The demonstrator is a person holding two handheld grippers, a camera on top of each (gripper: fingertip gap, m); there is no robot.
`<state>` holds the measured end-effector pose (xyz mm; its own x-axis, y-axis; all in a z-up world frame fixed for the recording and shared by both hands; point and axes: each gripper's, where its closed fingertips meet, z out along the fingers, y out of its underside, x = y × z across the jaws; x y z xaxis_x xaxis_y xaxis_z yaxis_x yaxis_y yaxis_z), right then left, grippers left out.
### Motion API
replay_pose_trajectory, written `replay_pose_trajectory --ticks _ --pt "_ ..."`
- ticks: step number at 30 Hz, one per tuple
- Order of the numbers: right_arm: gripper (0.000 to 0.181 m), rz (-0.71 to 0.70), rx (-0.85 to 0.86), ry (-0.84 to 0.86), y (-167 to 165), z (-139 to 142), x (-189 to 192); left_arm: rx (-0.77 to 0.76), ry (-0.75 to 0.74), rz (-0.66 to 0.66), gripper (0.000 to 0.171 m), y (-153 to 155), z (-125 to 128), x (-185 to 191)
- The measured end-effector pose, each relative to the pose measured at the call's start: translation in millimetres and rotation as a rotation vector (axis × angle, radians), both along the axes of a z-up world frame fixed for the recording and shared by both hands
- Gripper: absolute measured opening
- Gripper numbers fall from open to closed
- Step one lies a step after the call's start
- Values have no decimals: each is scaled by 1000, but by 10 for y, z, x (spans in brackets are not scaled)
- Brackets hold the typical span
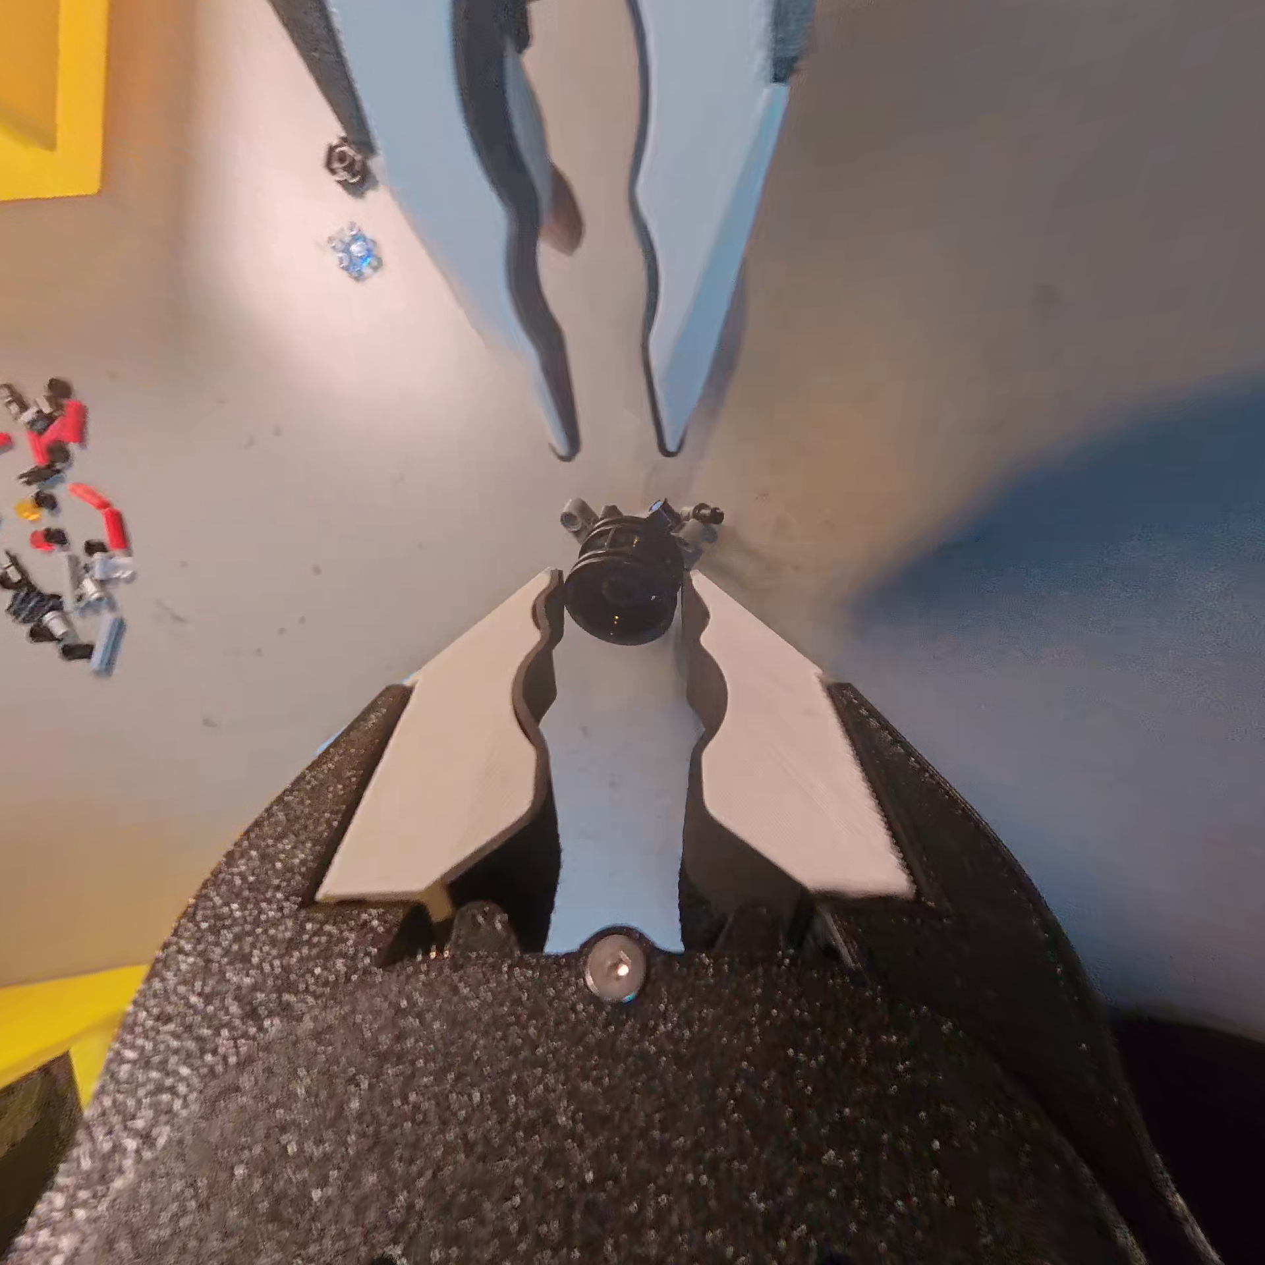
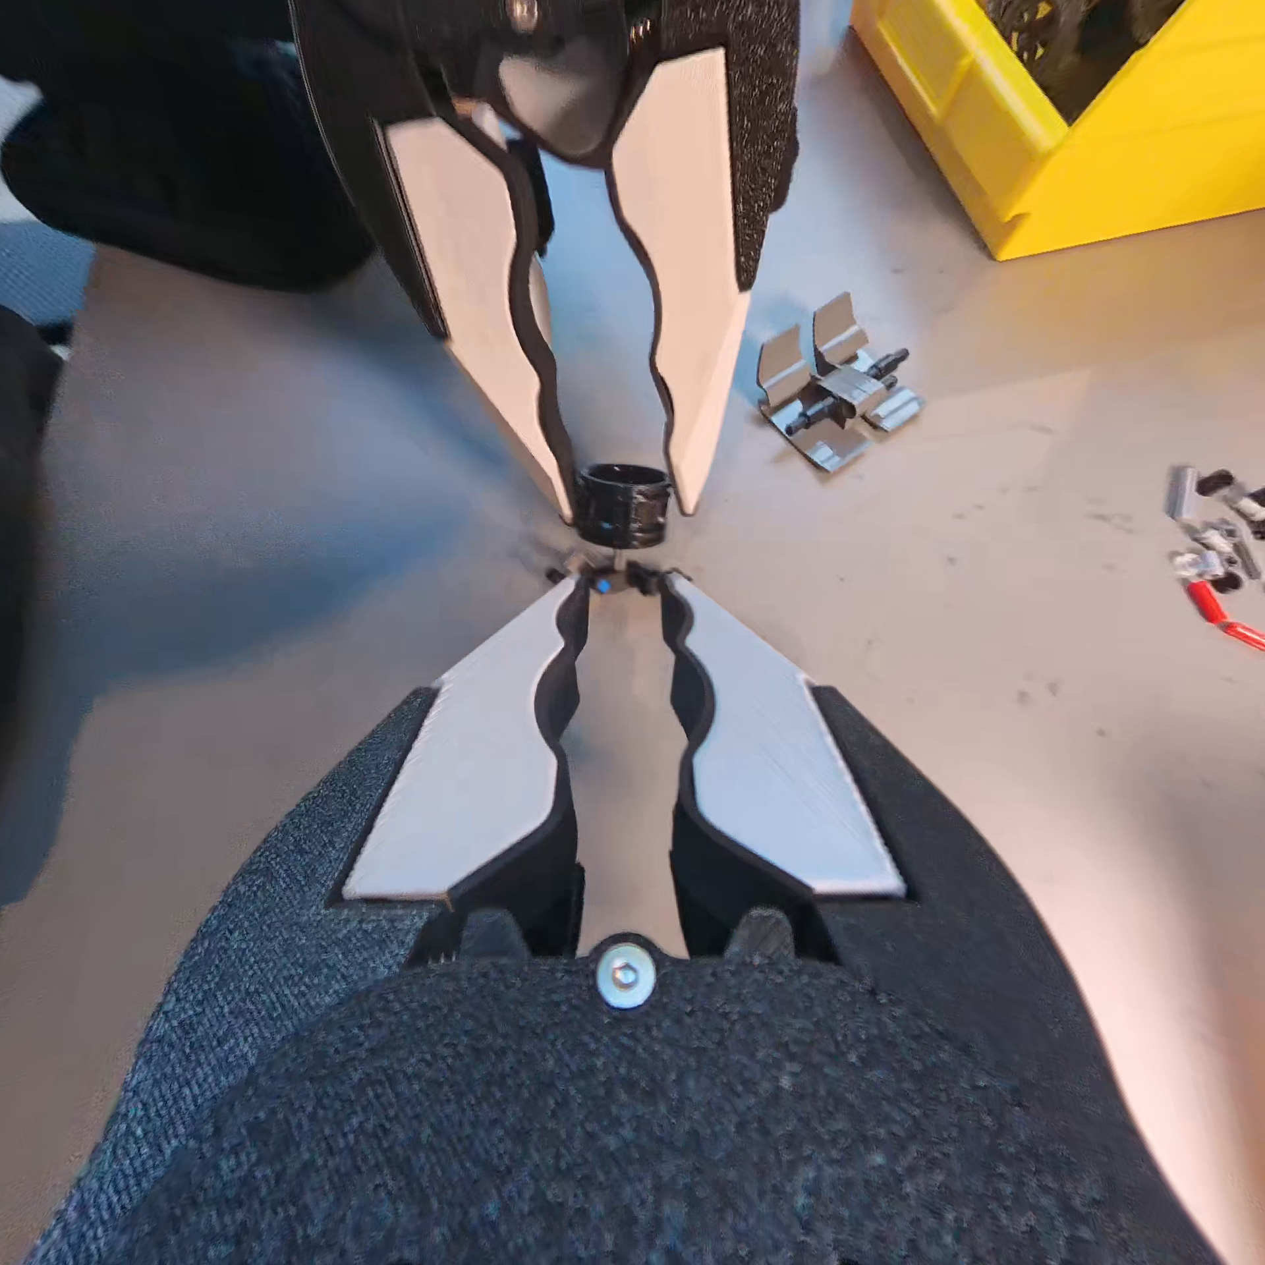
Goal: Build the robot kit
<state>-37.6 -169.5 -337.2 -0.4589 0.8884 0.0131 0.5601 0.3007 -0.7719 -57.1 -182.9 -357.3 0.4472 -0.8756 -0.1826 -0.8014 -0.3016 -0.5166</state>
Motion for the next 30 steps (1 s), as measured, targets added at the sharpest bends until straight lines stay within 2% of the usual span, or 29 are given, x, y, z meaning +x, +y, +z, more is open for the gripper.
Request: replay_pose_trajectory --ticks 4,6,7,9,13,17,19,22,26,30 --pt "30 62 -47 -26 -124 -157 17 -58 -10 -100 33 9 -36 61" --pt "31 63 -18 -54 -138 -251 9 -53 -10 -146 33 38 -29 104" --pt "30 62 -3 -54 -134 -252 14 -61 -7 -153 33 44 -34 104" --pt "13 57 8 -65 -116 -244 47 -51 -37 -148 33 72 -12 135" --pt "10 46 -8 -86 -153 -250 117 -42 -164 -58 31 114 80 153" --pt "10 28 -3 -99 -138 -254 170 -106 -343 73 38 57 115 116" --pt "9 28 16 -91 -146 -254 190 -157 -459 139 39 36 114 167" --pt "9 21 88 -65 -143 -260 214 -123 -552 210 36 100 153 278" --pt "14 3 138 -8 -167 -260 238 -34 -387 156 18 89 34 347" --pt "22 36 43 -27 -188 -208 414 79 -235 74 4 74 40 391"
